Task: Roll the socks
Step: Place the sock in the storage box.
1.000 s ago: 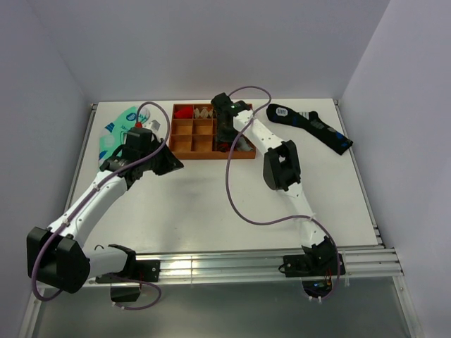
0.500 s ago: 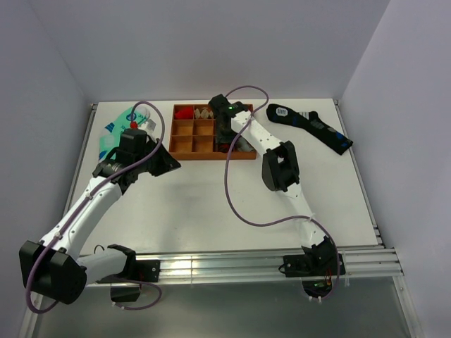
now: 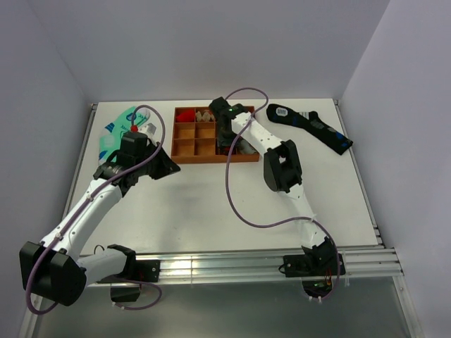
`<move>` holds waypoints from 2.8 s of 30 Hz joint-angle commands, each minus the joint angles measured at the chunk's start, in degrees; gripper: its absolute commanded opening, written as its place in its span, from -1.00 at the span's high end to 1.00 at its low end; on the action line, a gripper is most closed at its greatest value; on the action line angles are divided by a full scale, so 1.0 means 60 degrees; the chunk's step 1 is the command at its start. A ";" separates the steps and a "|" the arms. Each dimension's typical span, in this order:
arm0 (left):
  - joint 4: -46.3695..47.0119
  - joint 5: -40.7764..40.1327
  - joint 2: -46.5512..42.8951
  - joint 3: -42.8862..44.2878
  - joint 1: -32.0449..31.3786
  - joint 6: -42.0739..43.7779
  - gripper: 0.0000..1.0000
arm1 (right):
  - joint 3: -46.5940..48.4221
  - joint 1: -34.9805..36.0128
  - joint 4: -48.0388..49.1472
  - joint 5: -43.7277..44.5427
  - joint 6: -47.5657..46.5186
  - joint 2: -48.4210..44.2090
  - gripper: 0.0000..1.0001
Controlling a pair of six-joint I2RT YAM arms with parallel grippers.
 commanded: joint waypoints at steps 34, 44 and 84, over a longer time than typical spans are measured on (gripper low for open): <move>0.0449 0.0079 -0.0322 -0.0624 0.0051 -0.0071 0.82 | -0.4915 0.0293 0.0227 -0.1026 -0.0400 -0.0302 0.83; 0.0493 0.0094 -0.0351 -0.0756 0.0051 -0.0101 0.82 | -0.5968 0.0396 0.0755 -0.1334 -0.0415 -0.0799 0.81; 0.5152 -0.1371 0.5667 0.1306 0.0769 -0.1096 0.54 | -0.6086 0.0469 0.1794 -0.2388 -0.0151 -0.1342 0.45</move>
